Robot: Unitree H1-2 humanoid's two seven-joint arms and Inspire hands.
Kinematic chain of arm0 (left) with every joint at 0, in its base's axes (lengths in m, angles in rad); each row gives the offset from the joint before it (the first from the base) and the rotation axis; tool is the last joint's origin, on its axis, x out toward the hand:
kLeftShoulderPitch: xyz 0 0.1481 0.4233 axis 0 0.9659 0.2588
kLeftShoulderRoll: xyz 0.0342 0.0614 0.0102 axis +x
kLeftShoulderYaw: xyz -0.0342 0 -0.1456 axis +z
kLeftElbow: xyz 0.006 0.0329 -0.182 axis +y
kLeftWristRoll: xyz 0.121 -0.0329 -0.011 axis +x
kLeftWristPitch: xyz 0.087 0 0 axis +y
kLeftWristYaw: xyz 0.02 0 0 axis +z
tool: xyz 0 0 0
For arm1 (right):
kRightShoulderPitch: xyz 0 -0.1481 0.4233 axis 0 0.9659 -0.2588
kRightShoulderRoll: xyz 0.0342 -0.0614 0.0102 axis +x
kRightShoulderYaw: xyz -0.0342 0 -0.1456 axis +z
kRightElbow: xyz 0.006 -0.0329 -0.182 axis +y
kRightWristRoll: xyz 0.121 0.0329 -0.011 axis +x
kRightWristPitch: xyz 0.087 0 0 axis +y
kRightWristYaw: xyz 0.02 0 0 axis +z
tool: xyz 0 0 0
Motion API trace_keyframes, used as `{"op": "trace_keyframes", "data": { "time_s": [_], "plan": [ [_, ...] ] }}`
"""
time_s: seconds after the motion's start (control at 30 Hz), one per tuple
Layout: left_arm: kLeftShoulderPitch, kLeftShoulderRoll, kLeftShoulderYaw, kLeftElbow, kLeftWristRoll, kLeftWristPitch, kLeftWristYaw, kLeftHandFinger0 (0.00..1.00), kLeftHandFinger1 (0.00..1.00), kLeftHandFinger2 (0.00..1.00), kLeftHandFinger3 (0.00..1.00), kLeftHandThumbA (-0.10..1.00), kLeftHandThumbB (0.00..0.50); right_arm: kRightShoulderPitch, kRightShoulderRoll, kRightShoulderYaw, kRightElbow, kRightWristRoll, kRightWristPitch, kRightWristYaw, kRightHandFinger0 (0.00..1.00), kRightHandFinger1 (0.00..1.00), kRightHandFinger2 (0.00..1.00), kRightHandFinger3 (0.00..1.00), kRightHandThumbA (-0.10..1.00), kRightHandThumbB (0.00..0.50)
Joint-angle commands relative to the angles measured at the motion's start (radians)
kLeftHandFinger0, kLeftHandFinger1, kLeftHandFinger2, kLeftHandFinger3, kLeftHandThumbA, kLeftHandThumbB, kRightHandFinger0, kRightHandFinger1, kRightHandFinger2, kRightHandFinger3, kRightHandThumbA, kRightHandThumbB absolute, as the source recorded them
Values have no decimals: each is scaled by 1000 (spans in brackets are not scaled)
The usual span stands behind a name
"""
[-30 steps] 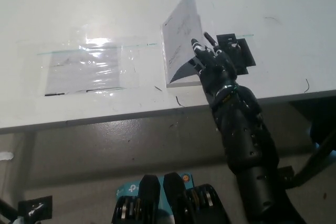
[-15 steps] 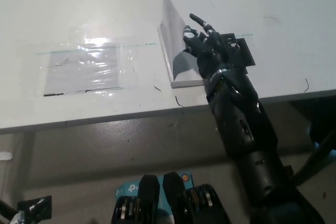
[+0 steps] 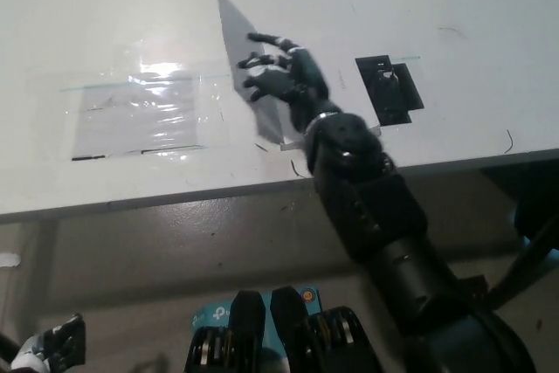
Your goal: The robot uses its right hand to slide under the cover of the book kept in the middle of the desk and open it
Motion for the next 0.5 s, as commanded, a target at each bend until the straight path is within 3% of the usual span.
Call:
{"op": "trace_keyframes", "data": {
  "time_s": [0.0,0.1,0.13,0.27,0.3,0.37,0.47],
  "plan": [
    [-35,29,-3,9,25,-3,30,1000,1000,992,946,529,0,-57,33,47,24,-84,-59,56,239,319,401,694,258,136],
    [-37,33,-8,8,28,2,20,1000,979,911,921,543,0,-51,38,86,68,-134,-94,52,195,293,389,689,273,135],
    [-43,42,-28,38,51,-22,16,1000,1000,939,925,562,0,-43,45,94,87,-135,-92,66,210,299,403,693,249,113],
    [-64,42,-28,70,56,-30,33,1000,1000,951,870,539,0,-36,47,130,123,-177,-109,74,249,322,402,660,259,117],
    [-64,38,-19,60,46,-26,34,1000,970,910,896,498,0,-32,48,138,136,-182,-105,86,239,313,396,685,261,118],
    [-65,34,-7,53,30,-31,22,1000,979,919,953,463,0,-30,45,156,151,-201,-114,99,245,315,402,736,292,121],
    [-62,42,-24,45,47,-16,17,1000,946,894,954,505,0,-27,44,164,156,-217,-108,101,294,358,430,755,308,119]
  ]
}}
